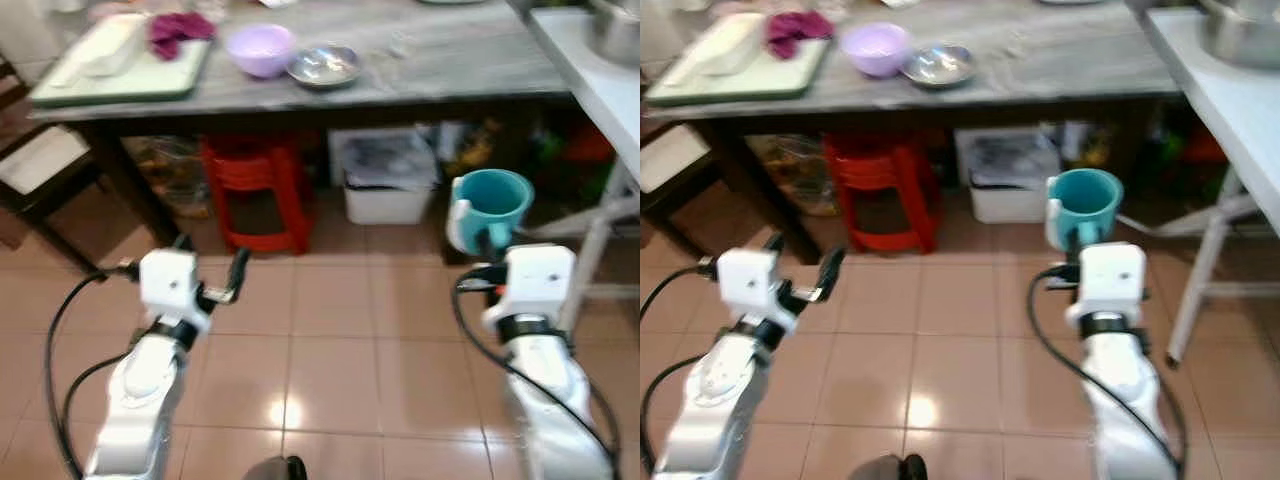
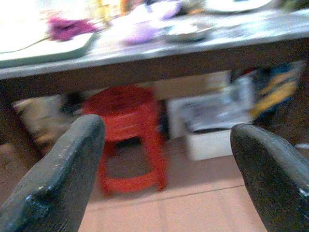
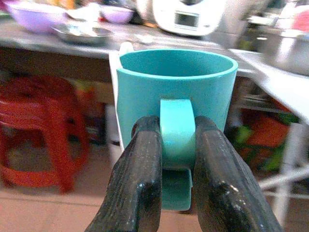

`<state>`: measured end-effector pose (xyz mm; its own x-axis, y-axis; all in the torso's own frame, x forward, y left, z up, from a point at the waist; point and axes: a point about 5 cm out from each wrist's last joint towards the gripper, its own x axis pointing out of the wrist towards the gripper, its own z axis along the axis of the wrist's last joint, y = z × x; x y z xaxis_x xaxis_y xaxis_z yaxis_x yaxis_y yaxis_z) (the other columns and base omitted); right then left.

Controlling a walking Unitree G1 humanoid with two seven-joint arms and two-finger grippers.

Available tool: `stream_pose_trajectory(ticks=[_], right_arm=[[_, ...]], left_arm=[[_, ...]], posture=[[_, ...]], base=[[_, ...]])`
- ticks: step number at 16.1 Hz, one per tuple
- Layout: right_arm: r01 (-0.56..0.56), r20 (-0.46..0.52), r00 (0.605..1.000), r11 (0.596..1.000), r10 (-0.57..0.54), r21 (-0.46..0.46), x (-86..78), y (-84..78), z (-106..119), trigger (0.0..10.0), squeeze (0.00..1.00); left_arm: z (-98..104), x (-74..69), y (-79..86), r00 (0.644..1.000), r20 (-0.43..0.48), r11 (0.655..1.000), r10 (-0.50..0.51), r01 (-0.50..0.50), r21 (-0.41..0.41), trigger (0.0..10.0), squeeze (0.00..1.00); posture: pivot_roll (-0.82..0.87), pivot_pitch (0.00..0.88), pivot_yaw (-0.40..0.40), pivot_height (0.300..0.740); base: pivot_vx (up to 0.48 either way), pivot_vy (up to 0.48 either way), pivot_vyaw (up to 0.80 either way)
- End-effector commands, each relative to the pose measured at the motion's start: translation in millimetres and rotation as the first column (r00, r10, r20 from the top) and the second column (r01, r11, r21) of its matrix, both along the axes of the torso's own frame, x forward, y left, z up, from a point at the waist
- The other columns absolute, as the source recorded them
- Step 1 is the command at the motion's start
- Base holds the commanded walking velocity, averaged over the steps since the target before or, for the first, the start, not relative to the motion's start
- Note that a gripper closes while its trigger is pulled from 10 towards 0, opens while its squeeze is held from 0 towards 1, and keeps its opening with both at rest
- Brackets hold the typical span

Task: Setting the table

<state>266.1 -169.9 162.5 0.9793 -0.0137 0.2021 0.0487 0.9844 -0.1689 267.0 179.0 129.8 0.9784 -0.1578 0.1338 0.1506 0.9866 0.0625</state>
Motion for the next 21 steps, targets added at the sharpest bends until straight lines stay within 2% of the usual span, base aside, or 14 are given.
stream_pose_trajectory(ticks=[1,4,7,15,21], right_arm=[[-0.005,0.019,1.000,1.000,0.005,0.000,-2.6,0.2,6,10.0,0.00],[-0.001,0.026,1.000,1.000,0.001,0.003,-1.7,0.1,8,10.0,0.00],[0.002,0.025,1.000,1.000,-0.003,0.022,-0.5,0.4,9,10.0,0.00],[0.008,0.016,1.000,1.000,-0.009,0.029,1.5,1.9,8,10.0,0.00],[0.001,0.026,1.000,1.000,-0.002,0.027,3.2,4.3,11,10.0,0.00]], left_arm=[[1,-1.4,1.4,1.000,-0.003,1.000,0.007,-0.007,0.005,10.0,0.00],[4,-0.1,-1.8,1.000,0.000,1.000,0.004,-0.004,-0.004,10.0,0.00],[5,0.5,-5.8,1.000,0.000,1.000,-0.015,0.015,-0.015,10.0,0.00],[5,2.4,-10.3,0.999,-0.003,0.999,-0.033,0.033,-0.023,10.0,0.00],[6,2.9,-12.8,0.999,-0.002,0.999,-0.039,0.039,-0.029,10.0,0.00]], posture=[[-0.11,0.178,0.107,0.740],[-0.11,0.177,0.108,0.740],[-0.11,0.175,0.110,0.740],[-0.11,0.172,0.111,0.740],[-0.11,0.174,0.109,0.740]], base=[[0.356,0.000,0.60],[0.360,0.000,0.53],[0.356,0.000,0.00],[0.357,0.000,-0.71],[0.362,0.000,0.00]])
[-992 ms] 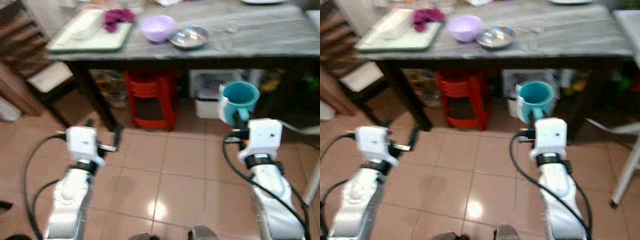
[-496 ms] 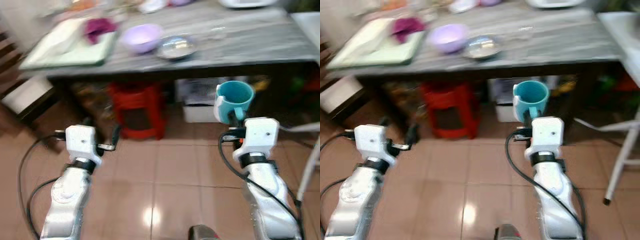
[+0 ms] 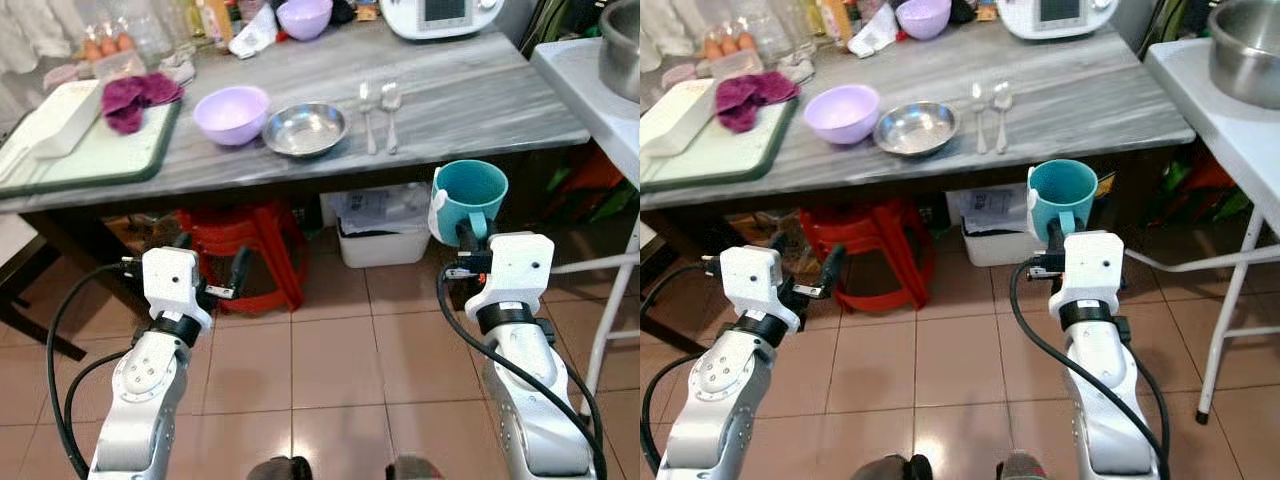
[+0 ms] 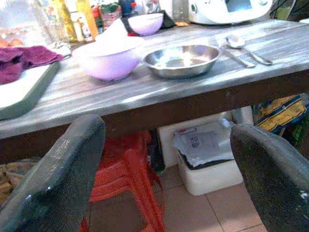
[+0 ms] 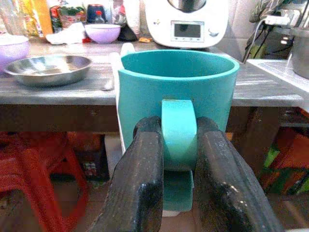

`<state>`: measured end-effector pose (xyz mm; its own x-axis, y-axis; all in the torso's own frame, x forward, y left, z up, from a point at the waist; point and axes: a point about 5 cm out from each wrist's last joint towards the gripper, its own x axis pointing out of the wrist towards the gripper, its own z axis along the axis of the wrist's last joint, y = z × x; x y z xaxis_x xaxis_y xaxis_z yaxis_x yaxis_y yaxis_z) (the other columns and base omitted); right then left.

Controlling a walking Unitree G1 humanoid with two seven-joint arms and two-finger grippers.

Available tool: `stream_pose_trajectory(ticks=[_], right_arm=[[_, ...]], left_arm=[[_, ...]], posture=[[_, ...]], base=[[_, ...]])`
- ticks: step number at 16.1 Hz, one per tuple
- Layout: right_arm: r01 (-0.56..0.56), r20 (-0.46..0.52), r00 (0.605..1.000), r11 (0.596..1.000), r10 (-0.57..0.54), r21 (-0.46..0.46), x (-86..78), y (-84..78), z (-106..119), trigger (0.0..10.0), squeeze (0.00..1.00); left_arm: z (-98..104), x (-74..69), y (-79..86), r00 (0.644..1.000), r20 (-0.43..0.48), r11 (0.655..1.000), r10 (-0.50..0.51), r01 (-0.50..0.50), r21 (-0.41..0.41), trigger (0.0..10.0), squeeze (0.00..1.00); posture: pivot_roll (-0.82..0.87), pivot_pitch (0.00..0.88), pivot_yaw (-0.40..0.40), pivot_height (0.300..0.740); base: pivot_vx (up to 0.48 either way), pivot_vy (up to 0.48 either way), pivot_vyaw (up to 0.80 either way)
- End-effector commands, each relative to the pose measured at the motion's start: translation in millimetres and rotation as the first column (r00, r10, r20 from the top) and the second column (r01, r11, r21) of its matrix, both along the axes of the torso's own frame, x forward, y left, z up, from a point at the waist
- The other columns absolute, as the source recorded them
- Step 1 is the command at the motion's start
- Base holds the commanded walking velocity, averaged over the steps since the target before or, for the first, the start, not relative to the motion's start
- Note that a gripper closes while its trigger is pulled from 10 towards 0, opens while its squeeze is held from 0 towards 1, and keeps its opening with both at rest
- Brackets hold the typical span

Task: Setting the table

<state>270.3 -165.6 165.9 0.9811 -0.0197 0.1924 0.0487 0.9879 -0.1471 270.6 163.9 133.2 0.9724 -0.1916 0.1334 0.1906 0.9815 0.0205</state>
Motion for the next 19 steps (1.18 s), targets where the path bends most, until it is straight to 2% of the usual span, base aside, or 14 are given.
stream_pose_trajectory(ticks=[1,5,9,19], right_arm=[[0.000,0.039,0.999,1.000,0.000,0.002,-0.7,0.4,9,10.0,0.00],[-0.001,0.059,0.998,1.000,0.002,-0.020,2.4,0.8,14,10.0,0.00],[0.000,0.062,0.998,1.000,0.001,-0.018,3.3,0.9,15,10.0,0.00],[-0.010,0.101,0.995,0.999,0.013,-0.034,7.3,4.0,25,10.0,0.00]], left_arm=[[3,-0.7,2.0,1.000,0.007,1.000,0.000,0.000,0.011,10.0,0.00],[4,0.8,-0.1,1.000,0.010,1.000,-0.006,0.006,0.004,10.0,0.00],[3,1.1,-1.5,1.000,0.007,1.000,-0.011,0.011,0.004,10.0,0.00],[8,2.9,-5.8,1.000,0.016,1.000,-0.027,0.027,-0.003,10.0,0.00]], posture=[[-0.11,0.174,0.109,0.740],[-0.12,0.175,0.107,0.740],[-0.12,0.175,0.107,0.740],[-0.12,0.174,0.106,0.740]], base=[[0.360,0.000,0.00],[0.363,0.000,0.00],[0.364,0.000,0.46],[0.363,0.000,0.00]])
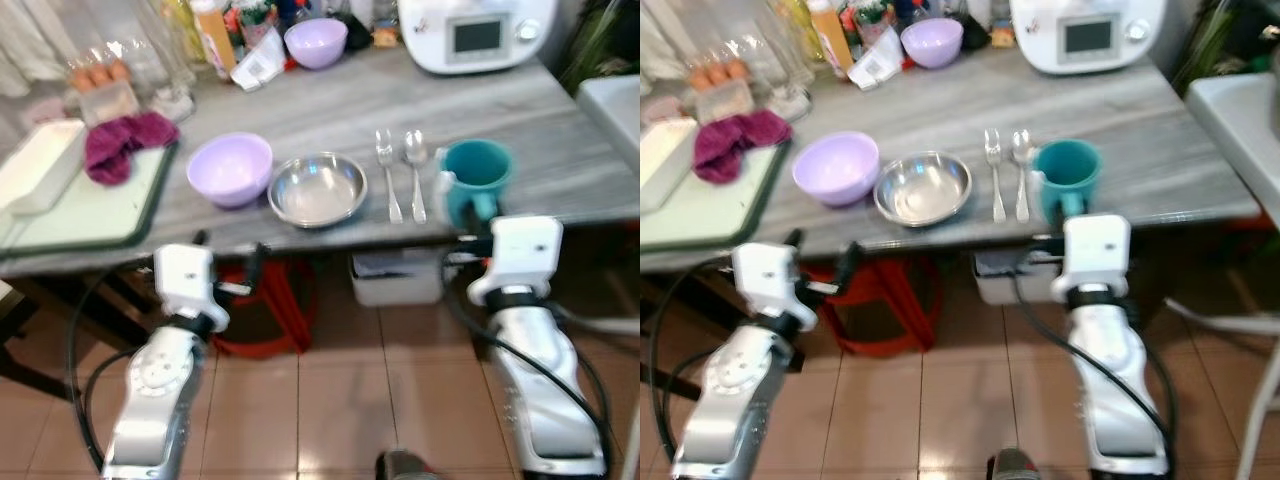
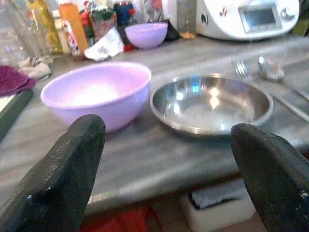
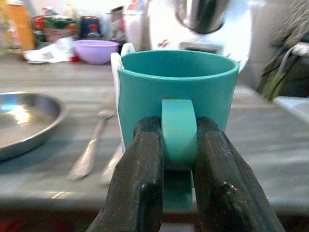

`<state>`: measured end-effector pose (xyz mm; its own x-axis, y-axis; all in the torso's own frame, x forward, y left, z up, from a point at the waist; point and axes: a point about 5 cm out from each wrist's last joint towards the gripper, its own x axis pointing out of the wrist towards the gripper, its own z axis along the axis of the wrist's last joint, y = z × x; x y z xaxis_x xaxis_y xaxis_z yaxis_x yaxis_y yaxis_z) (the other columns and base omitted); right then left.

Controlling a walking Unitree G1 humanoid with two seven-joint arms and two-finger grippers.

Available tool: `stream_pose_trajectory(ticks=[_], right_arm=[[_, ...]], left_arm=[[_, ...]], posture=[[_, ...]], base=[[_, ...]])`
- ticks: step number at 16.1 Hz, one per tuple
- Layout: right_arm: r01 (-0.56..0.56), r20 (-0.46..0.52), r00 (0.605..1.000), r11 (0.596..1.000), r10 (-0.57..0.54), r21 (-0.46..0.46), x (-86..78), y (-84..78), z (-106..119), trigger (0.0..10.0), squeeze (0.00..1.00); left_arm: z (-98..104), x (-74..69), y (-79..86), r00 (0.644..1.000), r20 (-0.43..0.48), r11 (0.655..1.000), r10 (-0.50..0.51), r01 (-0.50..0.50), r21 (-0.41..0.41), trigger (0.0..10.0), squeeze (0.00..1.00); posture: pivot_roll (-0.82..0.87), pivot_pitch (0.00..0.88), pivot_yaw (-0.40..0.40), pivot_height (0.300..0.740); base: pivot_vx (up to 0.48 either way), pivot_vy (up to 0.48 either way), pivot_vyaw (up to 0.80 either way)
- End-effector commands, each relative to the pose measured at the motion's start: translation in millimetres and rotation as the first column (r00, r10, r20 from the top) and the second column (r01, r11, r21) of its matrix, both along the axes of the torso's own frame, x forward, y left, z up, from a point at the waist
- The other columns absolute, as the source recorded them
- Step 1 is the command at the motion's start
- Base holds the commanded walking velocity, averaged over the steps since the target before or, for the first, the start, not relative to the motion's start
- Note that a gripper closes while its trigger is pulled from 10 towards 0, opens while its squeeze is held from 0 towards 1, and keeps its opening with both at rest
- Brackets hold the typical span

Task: Setting the table

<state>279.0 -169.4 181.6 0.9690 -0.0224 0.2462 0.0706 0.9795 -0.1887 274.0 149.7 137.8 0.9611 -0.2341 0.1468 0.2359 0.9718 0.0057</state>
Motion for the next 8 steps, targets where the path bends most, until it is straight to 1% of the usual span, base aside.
stream_pose_trajectory(ticks=[1,5,7,8], right_arm=[[-0.025,0.052,0.998,1.000,0.025,0.008,-1.4,7.4,10.6,10.0,0.00],[-0.027,0.076,0.997,1.000,0.027,-0.011,-1.4,8.3,15.7,10.0,0.00],[-0.046,0.098,0.994,0.997,0.052,-0.056,-1.6,12.4,19.4,10.0,0.00],[-0.049,0.098,0.994,0.997,0.054,-0.055,-1.3,13.3,19.5,10.0,0.00]], left_arm=[[3.4,-0.5,8.1,1.000,0.008,1.000,0.018,-0.018,0.014,10.0,0.00],[4.6,-0.1,8.6,1.000,0.013,1.000,0.018,-0.018,0.016,10.0,0.00],[4.6,-0.1,8.6,1.000,0.012,1.000,0.017,-0.017,0.015,10.0,0.00],[4.2,0.2,8.1,1.000,0.011,1.000,0.018,-0.018,0.016,10.0,0.00]], posture=[[-0.13,0.177,0.106,0.740],[-0.13,0.177,0.105,0.740],[-0.13,0.177,0.105,0.740],[-0.13,0.174,0.100,0.740]], base=[[0.364,0.000,0.00],[0.338,0.000,0.00],[0.356,0.000,0.00],[0.349,0.000,0.00]])
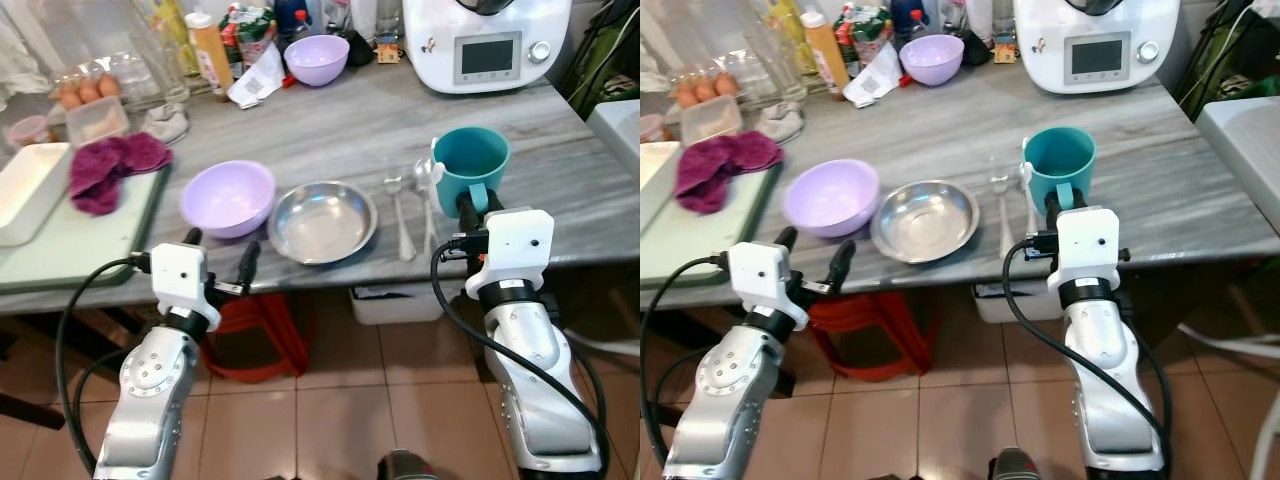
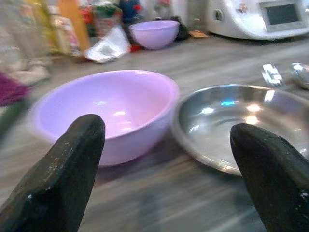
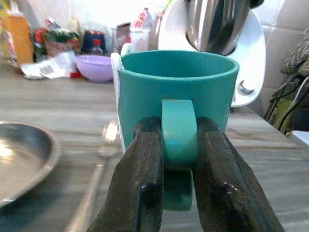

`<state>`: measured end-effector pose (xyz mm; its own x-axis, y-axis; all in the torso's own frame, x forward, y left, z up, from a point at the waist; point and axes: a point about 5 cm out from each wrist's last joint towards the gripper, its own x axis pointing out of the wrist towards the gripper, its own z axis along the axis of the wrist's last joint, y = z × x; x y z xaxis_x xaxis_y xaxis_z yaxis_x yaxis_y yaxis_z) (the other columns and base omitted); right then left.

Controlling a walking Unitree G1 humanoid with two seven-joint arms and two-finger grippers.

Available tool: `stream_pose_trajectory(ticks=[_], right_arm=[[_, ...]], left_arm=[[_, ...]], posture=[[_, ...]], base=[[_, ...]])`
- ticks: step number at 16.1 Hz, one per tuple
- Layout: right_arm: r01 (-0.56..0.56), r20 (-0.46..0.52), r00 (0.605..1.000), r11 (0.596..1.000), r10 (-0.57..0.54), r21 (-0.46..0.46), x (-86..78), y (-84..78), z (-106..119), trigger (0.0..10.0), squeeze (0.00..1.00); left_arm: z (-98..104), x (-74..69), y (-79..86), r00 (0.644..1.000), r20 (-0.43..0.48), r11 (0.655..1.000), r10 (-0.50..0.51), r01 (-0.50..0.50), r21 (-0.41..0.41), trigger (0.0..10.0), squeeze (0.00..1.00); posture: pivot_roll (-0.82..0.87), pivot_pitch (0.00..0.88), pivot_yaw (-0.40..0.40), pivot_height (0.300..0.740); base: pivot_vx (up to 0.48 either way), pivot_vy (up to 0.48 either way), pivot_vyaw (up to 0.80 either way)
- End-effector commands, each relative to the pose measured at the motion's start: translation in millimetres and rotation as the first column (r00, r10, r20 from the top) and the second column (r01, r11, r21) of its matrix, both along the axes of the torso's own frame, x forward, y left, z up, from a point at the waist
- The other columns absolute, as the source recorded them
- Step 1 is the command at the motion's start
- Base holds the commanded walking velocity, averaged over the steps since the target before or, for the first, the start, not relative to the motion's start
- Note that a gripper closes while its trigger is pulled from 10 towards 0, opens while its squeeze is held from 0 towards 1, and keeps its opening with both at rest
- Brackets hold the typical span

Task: Setting the table

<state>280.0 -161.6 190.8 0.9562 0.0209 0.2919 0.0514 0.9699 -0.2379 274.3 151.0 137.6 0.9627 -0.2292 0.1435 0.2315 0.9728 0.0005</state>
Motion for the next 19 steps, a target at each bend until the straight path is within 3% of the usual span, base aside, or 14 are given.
stream_pose_trajectory(ticks=[1,5,6,11,13,19], right_arm=[[-0.023,0.052,0.998,1.000,0.022,0.004,-2.3,5.5,10,10.0,0.00],[-0.004,0.052,0.999,1.000,0.004,0.012,-1.1,2.0,10,10.0,0.00],[0.007,0.050,0.999,1.000,-0.008,0.021,-1.1,0.7,9,10.0,0.00],[-0.035,0.055,0.998,0.999,0.033,0.028,5.6,5.4,14,10.0,0.00],[-0.050,0.049,0.998,0.998,0.049,0.034,10.8,1.4,16,10.0,0.00],[-0.128,0.031,0.991,0.992,0.128,0.015,36.1,-6.6,25,10.0,0.00]], left_arm=[[5,-0.6,8.4,0.999,0.017,0.999,0.031,-0.032,0.016,10.0,0.00],[8,-2.1,11.3,0.999,0.035,0.999,0.035,-0.035,0.012,10.0,0.00],[12,-4.0,10.5,0.998,0.062,1.000,0.001,-0.003,0.018,10.0,0.00],[1,-23.9,13.9,0.991,0.023,0.984,-0.135,0.132,0.121,10.0,0.00],[2,-28.2,11.6,0.980,0.011,0.978,-0.198,0.197,0.071,10.0,0.00],[0,-35.3,-1.1,0.961,-0.003,0.959,-0.276,0.275,0.060,10.0,0.00]], posture=[[-0.13,0.174,0.100,0.740],[-0.12,0.174,0.092,0.740],[-0.12,0.174,0.092,0.740],[-0.12,0.187,0.095,0.740],[-0.12,0.194,0.098,0.740],[-0.13,0.222,0.090,0.740]], base=[[0.000,0.000,0.00],[0.000,0.000,0.00],[0.000,0.000,0.00],[0.000,0.000,0.00],[0.000,0.000,0.00],[0.000,0.000,0.00]])
